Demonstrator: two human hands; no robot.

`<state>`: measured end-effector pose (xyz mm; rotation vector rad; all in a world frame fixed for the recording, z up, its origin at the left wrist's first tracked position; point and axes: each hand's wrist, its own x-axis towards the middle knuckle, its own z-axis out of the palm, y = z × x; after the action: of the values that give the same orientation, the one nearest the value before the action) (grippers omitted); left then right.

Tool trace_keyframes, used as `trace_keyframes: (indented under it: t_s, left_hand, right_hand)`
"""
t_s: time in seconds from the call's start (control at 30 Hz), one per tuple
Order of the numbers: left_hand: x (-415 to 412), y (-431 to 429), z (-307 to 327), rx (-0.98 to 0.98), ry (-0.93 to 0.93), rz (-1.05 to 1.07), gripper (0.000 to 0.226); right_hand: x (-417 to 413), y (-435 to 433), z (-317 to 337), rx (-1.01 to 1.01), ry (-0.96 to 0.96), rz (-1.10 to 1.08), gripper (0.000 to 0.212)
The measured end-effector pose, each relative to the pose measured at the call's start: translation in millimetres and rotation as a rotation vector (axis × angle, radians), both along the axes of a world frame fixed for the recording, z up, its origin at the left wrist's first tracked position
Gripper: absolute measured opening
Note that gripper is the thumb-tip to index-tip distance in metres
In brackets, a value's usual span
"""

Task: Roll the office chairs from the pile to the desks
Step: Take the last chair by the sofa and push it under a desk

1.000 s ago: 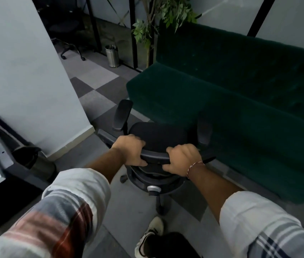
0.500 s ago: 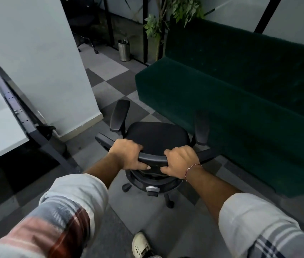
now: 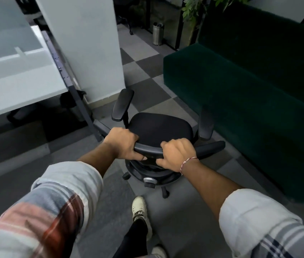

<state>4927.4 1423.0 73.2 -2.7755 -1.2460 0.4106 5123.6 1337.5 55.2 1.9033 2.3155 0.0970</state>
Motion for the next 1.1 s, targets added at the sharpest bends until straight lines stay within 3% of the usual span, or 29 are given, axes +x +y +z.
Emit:
trace_keyframes:
  t_s: [0.7, 1.1]
  left_hand:
    - [-202.9, -197.2, -5.9, 0.034, -0.053, 0.182, 0.065]
    - [-277.5, -270.4, -15.1, 0.105, -0.228, 0.301, 0.067]
  right_hand:
    - [-188.9, -158.1, 1.8, -0.019, -0.054, 0.212, 0.038]
    - [-244.8, -168.3, -2.8, 0.081, -0.150, 0.492, 0.047]
